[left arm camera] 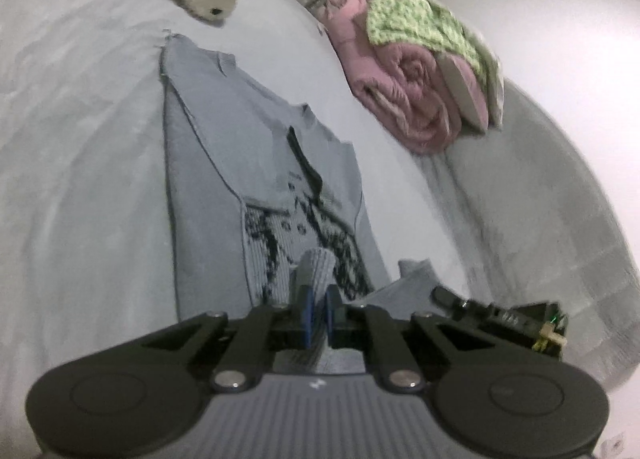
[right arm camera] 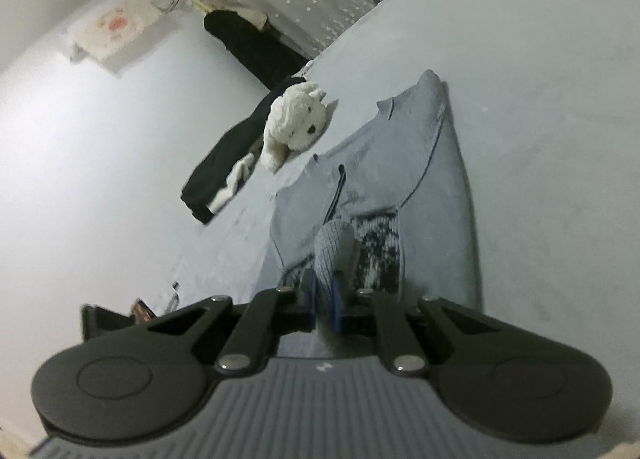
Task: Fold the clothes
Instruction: 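Open both grippers and pull them back from the folded hem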
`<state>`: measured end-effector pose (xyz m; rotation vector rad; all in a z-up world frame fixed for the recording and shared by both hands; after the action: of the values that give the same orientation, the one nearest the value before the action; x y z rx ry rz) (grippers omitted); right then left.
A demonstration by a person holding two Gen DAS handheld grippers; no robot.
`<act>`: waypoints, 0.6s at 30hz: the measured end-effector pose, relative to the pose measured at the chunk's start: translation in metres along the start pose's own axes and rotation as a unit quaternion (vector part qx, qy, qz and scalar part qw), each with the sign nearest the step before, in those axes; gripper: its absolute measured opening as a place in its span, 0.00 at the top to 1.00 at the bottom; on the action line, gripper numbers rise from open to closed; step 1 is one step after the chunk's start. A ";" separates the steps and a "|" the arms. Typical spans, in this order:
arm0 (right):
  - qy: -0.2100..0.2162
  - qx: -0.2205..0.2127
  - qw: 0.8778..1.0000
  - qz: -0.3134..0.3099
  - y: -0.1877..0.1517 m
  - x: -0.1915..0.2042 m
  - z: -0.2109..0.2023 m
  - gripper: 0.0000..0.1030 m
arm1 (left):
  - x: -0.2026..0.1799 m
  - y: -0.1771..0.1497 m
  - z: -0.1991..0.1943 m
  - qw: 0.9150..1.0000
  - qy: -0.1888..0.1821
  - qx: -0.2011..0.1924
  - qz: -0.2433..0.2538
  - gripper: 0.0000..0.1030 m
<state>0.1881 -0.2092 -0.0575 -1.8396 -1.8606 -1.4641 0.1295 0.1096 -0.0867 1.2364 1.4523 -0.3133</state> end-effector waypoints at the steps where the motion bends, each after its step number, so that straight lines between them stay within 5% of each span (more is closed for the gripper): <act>1: 0.001 -0.002 1.000 0.005 0.003 -0.002 0.004 0.89 | 0.003 0.003 0.000 1.000 -0.006 -0.007 -0.010 0.94; 7: 0.010 -0.010 0.999 0.041 0.019 -0.018 0.023 0.89 | 0.025 0.020 0.001 0.996 -0.036 -0.047 -0.059 0.94; 18: -0.015 -0.024 0.996 0.087 0.037 -0.058 0.047 0.89 | 0.063 0.036 0.021 0.995 0.008 -0.076 -0.069 0.94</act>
<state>0.2561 -0.2252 -0.1022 -2.0008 -1.6423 -1.4413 0.1828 0.1403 -0.1311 1.0205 1.5494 -0.2798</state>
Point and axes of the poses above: each gripper's, at about its wrist camera, not at the fingertips, and z roughly the way its jaws point, x to its left, y to its top, the point moved 9 cm from there along z, roughly the way its jaws point, and after that the axes turned 10 degrees about -y, right-handed, at the moved point
